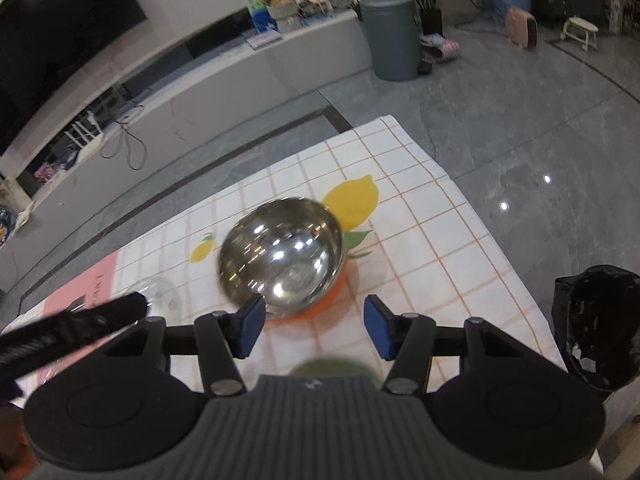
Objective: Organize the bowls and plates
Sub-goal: 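Close both grippers on the rim of the orange steel bowl, then carry the stacked steel bowls with both grippers beside the painted plate and set down, then move both grippers to the pale green bowl and close them on its rim, then carry the green bowl with both grippers and lower it into the steel bowls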
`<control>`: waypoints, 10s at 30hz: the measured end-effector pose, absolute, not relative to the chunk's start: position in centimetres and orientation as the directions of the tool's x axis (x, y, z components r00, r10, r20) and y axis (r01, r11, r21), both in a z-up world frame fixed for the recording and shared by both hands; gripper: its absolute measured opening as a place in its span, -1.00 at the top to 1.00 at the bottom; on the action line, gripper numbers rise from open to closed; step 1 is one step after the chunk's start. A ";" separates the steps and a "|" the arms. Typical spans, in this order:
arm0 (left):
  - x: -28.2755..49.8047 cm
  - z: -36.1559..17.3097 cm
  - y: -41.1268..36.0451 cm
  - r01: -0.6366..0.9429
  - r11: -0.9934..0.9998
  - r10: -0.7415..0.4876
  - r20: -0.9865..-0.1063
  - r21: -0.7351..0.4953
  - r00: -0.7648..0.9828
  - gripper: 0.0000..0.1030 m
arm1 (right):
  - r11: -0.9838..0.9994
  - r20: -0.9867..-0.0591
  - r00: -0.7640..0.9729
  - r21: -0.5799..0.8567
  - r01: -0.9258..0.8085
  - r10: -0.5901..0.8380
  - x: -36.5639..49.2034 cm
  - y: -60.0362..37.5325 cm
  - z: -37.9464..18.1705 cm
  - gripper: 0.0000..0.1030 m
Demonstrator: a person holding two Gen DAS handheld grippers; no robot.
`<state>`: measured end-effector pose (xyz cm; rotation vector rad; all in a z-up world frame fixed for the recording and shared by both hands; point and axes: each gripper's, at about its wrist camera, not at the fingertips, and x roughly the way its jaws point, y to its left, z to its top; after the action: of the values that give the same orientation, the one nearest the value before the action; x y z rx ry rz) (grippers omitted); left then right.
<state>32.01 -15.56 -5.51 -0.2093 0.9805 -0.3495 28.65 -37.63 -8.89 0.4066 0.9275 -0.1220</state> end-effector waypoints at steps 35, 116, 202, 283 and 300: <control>29.9 -4.4 -16.1 0.101 0.978 -0.207 -0.823 -0.181 0.528 0.87 | 0.898 -0.847 0.510 0.333 0.287 0.151 32.3 -37.2 -11.4 0.82; 7.2 -6.6 8.0 -0.218 0.964 -0.036 -0.884 -0.154 0.465 0.64 | 0.958 -0.885 0.376 0.221 -0.185 0.276 12.9 -10.7 -11.9 0.93; 25.4 -13.4 -20.3 0.191 0.942 -0.327 -0.880 -0.276 0.344 0.65 | 0.817 -0.879 0.453 0.369 0.443 0.152 22.9 -39.4 -18.2 0.66; 8.4 -5.3 7.5 -0.248 0.949 -0.081 -0.910 -0.195 0.407 0.78 | 0.926 -0.883 0.282 0.340 -0.166 0.375 13.7 -9.8 -12.2 0.88; 8.9 -5.1 8.7 -0.238 0.938 -0.141 -0.905 -0.252 0.401 0.73 | 0.934 -0.897 0.284 0.285 -0.217 0.339 14.4 -8.8 -12.6 0.88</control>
<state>8.93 8.70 -5.14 -0.3692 1.1637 0.0628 14.41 -8.84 -12.65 0.1149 1.2284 0.3732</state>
